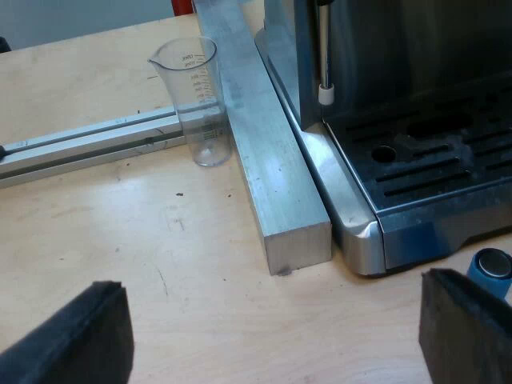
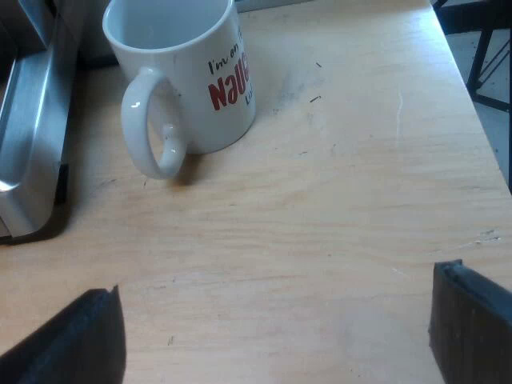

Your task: Put the handle in the coffee machine

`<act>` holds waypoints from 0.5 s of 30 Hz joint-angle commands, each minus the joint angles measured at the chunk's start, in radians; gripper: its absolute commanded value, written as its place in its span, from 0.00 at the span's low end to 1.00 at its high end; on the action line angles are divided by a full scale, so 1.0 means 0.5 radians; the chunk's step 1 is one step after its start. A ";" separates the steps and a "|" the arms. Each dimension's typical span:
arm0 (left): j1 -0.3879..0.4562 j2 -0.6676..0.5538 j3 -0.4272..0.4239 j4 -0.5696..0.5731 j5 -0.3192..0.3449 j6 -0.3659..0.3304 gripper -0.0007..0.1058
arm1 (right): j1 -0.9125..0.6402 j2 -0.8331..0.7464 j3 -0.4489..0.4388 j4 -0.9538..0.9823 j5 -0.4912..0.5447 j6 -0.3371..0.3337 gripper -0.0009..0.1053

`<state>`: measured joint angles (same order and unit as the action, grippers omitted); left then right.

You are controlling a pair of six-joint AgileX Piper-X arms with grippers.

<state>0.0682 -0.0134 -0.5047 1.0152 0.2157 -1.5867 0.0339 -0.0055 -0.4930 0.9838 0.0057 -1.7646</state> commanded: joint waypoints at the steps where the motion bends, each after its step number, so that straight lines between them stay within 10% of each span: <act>1: -0.007 -0.272 -0.001 -0.032 0.007 -0.007 0.71 | -0.008 -0.092 -0.010 -0.020 0.009 -0.022 0.74; 15: -0.054 -0.272 -0.001 -0.036 0.008 -0.007 0.71 | -0.008 -0.092 -0.010 -0.020 0.009 -0.022 0.74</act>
<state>0.0474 -0.0134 -0.5047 1.0152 0.2157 -1.5867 0.0339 -0.0055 -0.4930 0.9838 0.0057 -1.7646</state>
